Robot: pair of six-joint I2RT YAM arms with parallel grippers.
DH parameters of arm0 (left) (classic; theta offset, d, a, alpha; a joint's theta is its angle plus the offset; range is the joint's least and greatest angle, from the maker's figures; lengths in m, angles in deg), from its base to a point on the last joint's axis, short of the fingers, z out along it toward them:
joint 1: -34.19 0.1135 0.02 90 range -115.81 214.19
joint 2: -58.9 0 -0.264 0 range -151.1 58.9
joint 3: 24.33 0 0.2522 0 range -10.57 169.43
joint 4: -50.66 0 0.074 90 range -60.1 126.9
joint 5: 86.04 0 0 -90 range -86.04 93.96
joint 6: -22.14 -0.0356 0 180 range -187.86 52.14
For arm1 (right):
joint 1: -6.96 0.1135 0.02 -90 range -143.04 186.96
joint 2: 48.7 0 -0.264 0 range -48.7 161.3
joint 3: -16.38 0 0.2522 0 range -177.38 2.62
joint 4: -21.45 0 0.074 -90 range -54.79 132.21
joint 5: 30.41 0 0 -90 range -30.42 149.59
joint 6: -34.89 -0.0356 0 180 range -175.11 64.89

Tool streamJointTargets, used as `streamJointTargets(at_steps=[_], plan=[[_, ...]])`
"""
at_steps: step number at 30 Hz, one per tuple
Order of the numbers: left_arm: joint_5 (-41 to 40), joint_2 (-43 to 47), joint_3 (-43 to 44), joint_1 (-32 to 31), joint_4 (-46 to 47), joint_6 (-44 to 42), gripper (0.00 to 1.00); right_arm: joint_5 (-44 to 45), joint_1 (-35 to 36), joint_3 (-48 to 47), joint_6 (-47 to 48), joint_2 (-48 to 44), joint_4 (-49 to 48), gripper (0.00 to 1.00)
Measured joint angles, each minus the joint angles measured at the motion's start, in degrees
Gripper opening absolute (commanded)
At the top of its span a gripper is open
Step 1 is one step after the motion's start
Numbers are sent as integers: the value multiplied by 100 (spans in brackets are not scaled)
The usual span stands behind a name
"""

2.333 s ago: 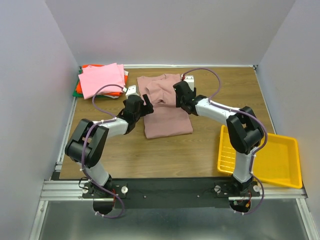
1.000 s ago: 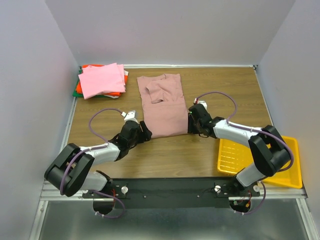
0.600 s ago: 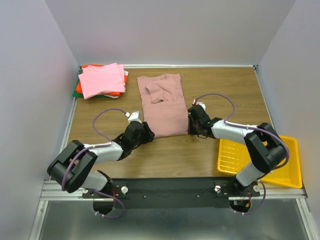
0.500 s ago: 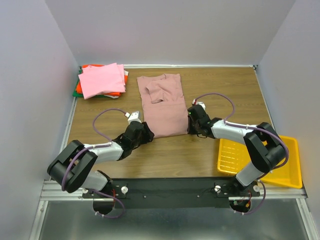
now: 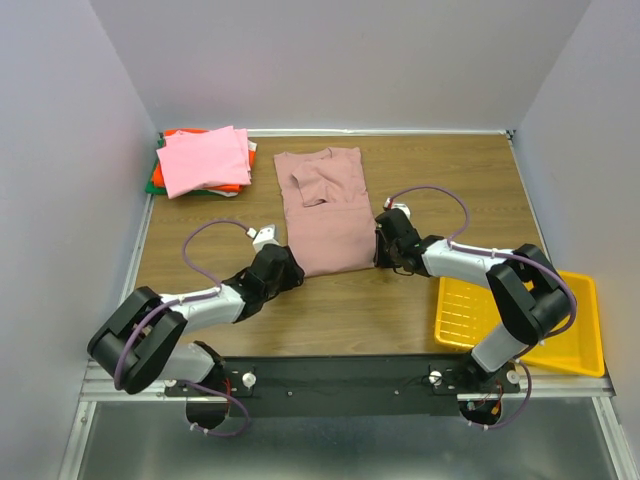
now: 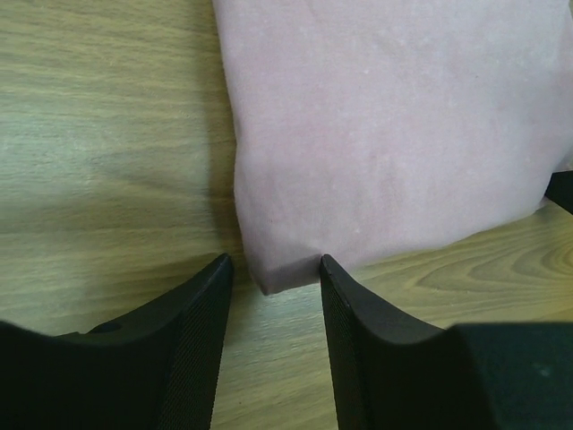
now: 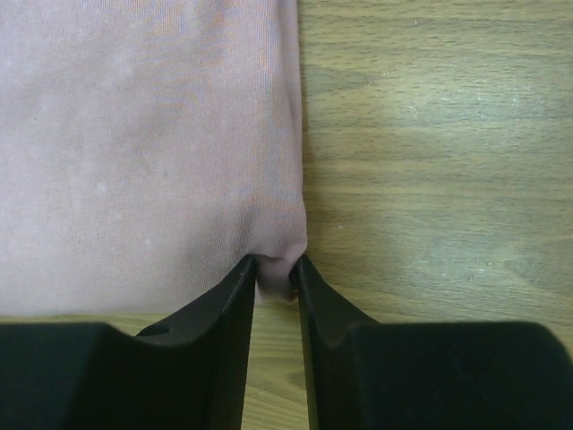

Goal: Fold and stack the t-shirts
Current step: Fold the tshirt

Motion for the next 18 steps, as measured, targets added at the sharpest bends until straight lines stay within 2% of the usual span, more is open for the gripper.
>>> streamJointTargets(at_steps=[8, 13, 14, 18], plan=[[-133, 105, 22, -2, -317, 70, 46, -7, 0, 2, 0, 0, -11, 32], [-181, -319, 313, -4, -210, 83, 42, -26, 0, 15, 0, -2, -26, 32], [-192, -376, 343, -11, -177, 87, 36, -28, 0, 22, 0, -4, -37, 32], [-221, -522, 396, -76, -68, 107, 35, -33, 0, 44, -2, -15, -63, 32]])
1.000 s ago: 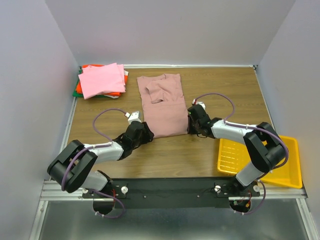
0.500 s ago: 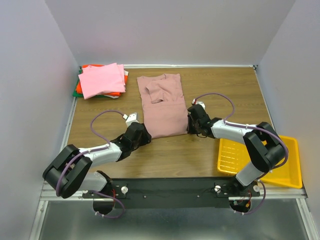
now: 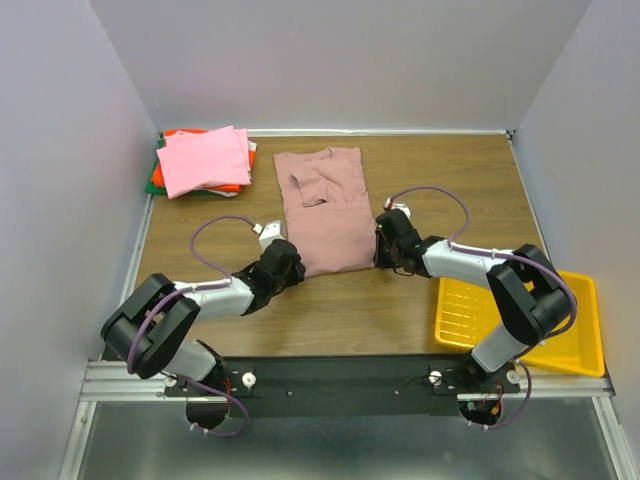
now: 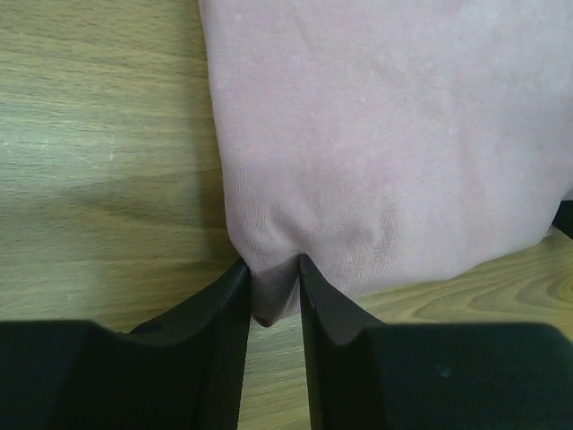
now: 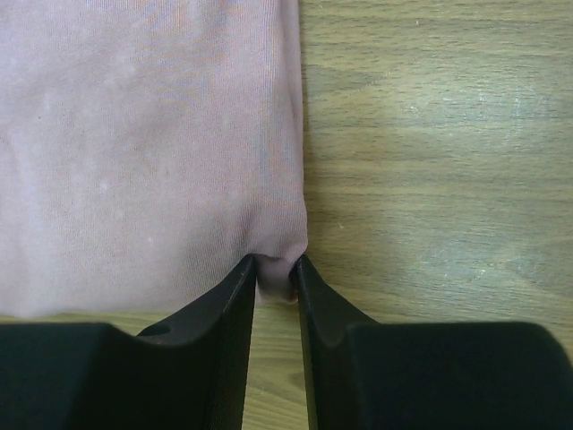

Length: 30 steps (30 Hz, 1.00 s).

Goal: Fold and stack the t-shirts
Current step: Fold the tshirt

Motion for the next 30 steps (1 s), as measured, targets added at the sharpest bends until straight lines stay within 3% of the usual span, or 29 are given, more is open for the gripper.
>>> streamJointTargets(at_steps=[8, 9, 10, 12, 14, 15, 23, 30], plan=[[-72, 39, -52, -214, 7, 203, 34, -7, -2, 22, 0, -15, -26, 30], [-85, 50, -55, -229, -11, 223, 25, -7, -2, 22, 2, -17, -26, 28], [-98, 57, -55, -251, -35, 243, 23, -11, -2, 22, 2, -17, -26, 26], [-129, 59, -61, -275, -85, 275, 1, -39, -2, 33, 2, -22, -35, 16], [-140, 59, -48, -293, -162, 308, 0, -85, -2, 46, -31, -33, -46, 2], [-151, 59, -35, -304, -188, 321, 0, -101, -2, 57, -44, -44, -55, 0], [-149, 332, -33, -385, -645, 330, 0, -240, -2, 354, -31, -457, 127, 0], [33, 780, -76, -533, -1047, 186, 0, -354, -2, 562, 7, -1370, 557, 1]])
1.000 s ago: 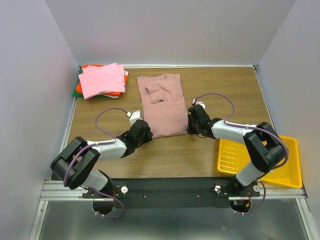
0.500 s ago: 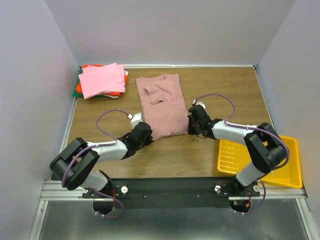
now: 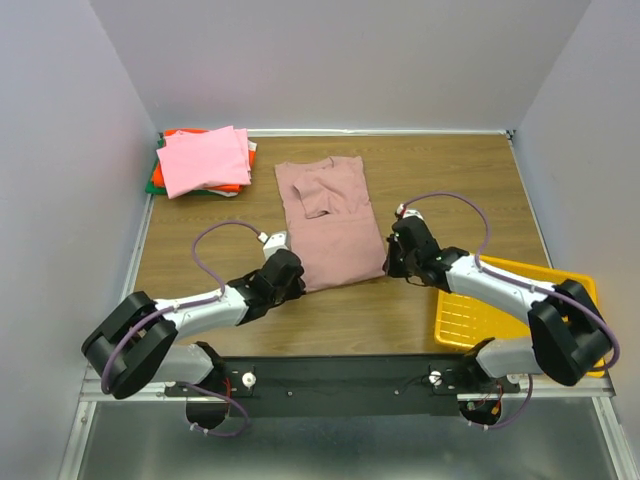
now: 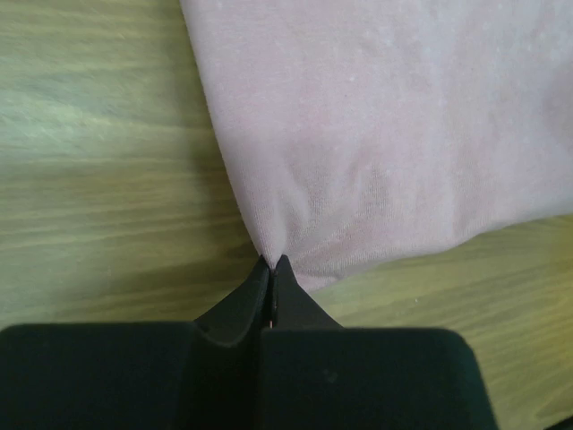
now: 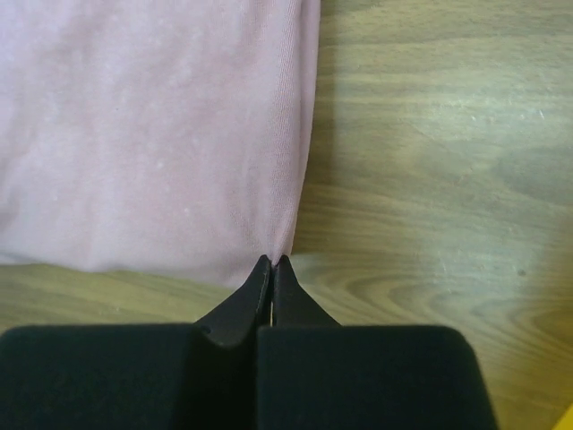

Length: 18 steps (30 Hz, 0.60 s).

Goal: Fold and stack the t-shirts
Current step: Fold the tshirt

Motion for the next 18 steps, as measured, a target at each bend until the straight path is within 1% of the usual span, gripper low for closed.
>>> streamJointTargets(at_steps=[3, 8, 11, 14, 18], plan=[[140, 50, -39, -181, -52, -13, 0, -42, 0, 118, 0, -334, 205, 0], [291, 164, -68, -675, -271, 72, 0, -155, 0, 396, -46, -933, 662, 0], [293, 560, -74, -1123, -533, 326, 0, -243, 2, 479, -116, -1384, 1019, 0], [282, 1016, -72, -1491, -778, 601, 0, -363, 2, 487, -245, -2059, 1355, 0], [195, 1482, 70, -1814, -1154, 922, 0, -415, 9, 341, -385, -2623, 1744, 0]])
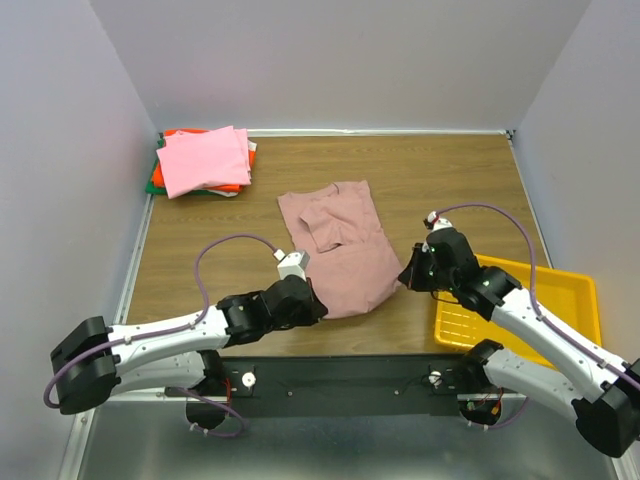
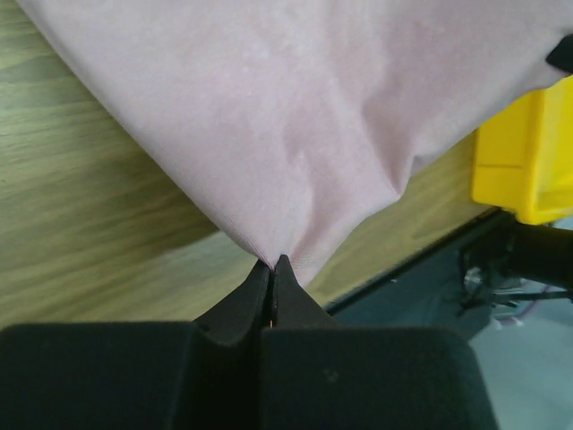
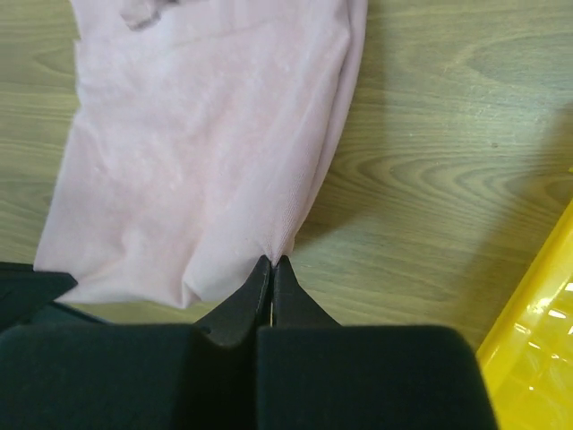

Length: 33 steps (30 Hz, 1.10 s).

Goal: Fold and stack the t-shirts
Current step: Fold the tshirt

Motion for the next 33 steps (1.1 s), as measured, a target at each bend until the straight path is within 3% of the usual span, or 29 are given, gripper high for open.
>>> streamJointTargets(at_steps=[9, 15, 33], plan=[[-328, 487, 682, -140, -398, 190, 0, 186, 0, -1104, 4, -72, 533, 0], [-490, 400, 837, -70, -210, 50, 0, 721, 0, -1904, 153, 452, 557, 0], [562, -494, 579, 1556, 1733, -868, 0, 1681, -15, -3755, 901, 2951, -109, 0]])
